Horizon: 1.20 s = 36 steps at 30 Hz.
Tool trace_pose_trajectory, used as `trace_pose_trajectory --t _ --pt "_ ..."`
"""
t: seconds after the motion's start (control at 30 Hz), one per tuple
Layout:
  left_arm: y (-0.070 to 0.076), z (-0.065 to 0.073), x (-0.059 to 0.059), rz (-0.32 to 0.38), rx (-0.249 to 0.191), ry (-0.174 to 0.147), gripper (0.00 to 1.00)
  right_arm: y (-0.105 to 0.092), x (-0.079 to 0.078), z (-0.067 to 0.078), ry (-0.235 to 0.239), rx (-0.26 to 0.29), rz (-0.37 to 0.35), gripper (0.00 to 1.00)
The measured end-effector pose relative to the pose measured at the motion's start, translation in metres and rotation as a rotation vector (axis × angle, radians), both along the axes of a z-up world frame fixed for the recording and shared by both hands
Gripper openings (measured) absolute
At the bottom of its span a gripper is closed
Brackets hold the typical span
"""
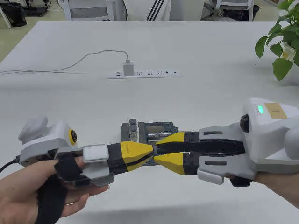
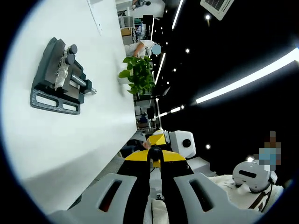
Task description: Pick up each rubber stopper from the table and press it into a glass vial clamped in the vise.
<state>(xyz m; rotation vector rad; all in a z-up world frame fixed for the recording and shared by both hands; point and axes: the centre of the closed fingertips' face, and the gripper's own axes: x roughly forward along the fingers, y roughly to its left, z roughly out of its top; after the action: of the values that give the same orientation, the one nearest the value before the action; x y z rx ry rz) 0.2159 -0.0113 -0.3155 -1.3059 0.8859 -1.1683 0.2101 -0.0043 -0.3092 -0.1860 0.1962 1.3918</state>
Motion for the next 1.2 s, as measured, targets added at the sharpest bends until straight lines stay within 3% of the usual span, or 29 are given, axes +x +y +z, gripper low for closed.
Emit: trace_pose_trajectory --t 0.27,0.37,0.67,0.73,0.83,0.93,0.97,1.03,1.1,1.2 --pt "-0.002 0.013 -0.005 -0.050 -0.062 -0.009 0.04 -0.002 -0.006 0.013 0.000 0.005 0.047 0.07" --pt "-0.002 0.020 -0.006 -0.056 -0.104 -0.008 0.04 -0.002 -0.007 0.020 0.029 0.041 0.055 0.07" --pt "-0.003 0.021 -0.007 -0.046 -0.106 -0.024 0.04 -0.002 -0.009 0.020 0.036 0.018 0.060 0.05" --pt "-0.003 0.018 -0.008 -0.044 -0.081 -0.064 0.05 -0.001 -0.010 0.018 0.038 0.001 0.066 0.05" --pt "-0.003 0.017 -0.009 -0.051 -0.072 -0.066 0.05 -0.001 -0.012 0.017 0.050 -0.003 0.070 0.05" --pt "-0.003 0.016 -0.008 -0.046 -0.043 -0.106 0.05 -0.001 -0.012 0.015 0.062 -0.011 0.066 0.05" --pt "-0.003 0.016 -0.007 -0.041 -0.034 -0.125 0.05 -0.001 -0.011 0.015 0.068 -0.012 0.063 0.05" --pt "-0.003 0.013 -0.004 -0.026 -0.004 -0.176 0.06 -0.001 -0.010 0.012 0.128 -0.017 0.043 0.05" --pt "-0.003 0.008 -0.001 -0.009 0.047 -0.227 0.10 -0.001 -0.010 0.013 0.112 -0.015 0.047 0.05" --pt "-0.002 0.001 0.000 -0.005 0.096 -0.263 0.21 -0.002 -0.010 0.011 0.130 -0.022 0.043 0.05"
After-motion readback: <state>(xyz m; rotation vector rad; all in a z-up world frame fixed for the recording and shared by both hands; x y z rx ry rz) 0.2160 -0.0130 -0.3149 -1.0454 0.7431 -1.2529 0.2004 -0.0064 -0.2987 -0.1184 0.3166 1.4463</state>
